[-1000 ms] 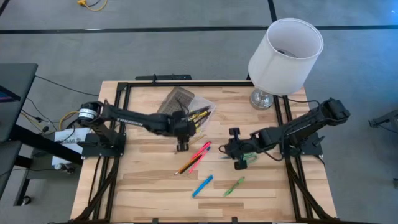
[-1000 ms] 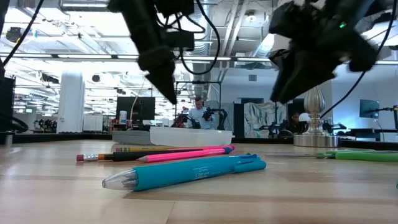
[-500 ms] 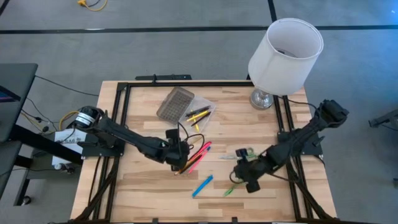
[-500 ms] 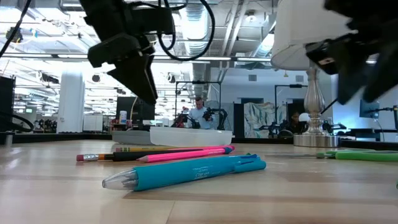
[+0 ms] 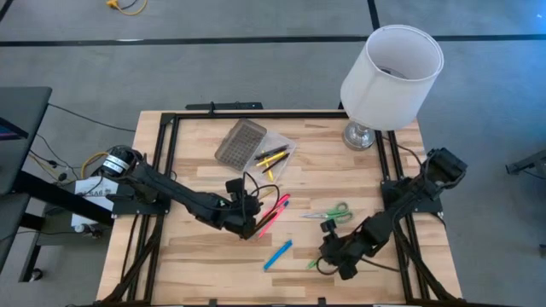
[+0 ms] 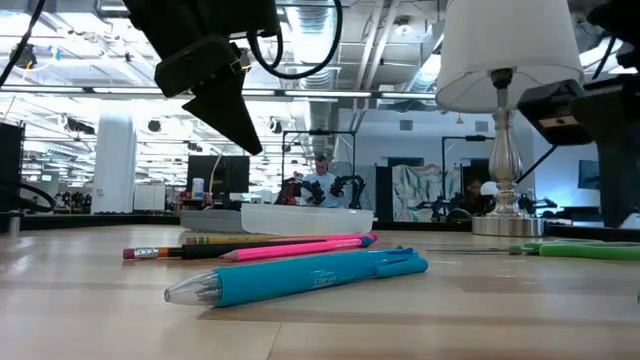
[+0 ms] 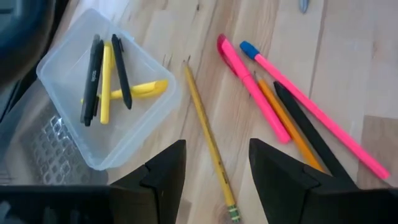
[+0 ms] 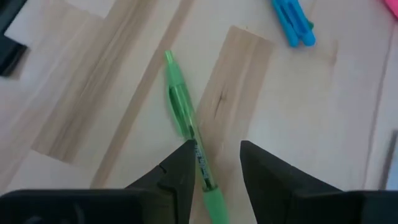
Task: Pick & place school supplies into a supply box
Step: Put the green pen into the supply box
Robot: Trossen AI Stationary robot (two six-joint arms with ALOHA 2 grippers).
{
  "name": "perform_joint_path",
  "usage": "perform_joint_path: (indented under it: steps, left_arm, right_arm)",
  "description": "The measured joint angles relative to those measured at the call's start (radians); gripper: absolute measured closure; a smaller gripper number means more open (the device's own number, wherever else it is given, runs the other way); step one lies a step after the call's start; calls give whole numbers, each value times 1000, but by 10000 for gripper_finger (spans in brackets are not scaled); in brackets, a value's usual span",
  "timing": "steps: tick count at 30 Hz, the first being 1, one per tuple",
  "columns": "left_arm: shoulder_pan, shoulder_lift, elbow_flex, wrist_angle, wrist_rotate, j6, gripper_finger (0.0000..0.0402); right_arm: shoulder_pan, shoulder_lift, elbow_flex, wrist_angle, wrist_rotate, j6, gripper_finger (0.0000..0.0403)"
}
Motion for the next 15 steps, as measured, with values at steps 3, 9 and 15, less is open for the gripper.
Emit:
perform_joint_path:
  steps: [3,9,15]
  left_arm:
    - [0,0,0,4,0,1,230]
    - [0,0,0,8,-28,1,230]
    - [0,0,0,7,-34,1,230]
  right_arm:
    - [-2,10,1,13,-8,7,282]
    - [4,8,1,13,-14,26,282]
    - [13,30,1,48,-22,29,282]
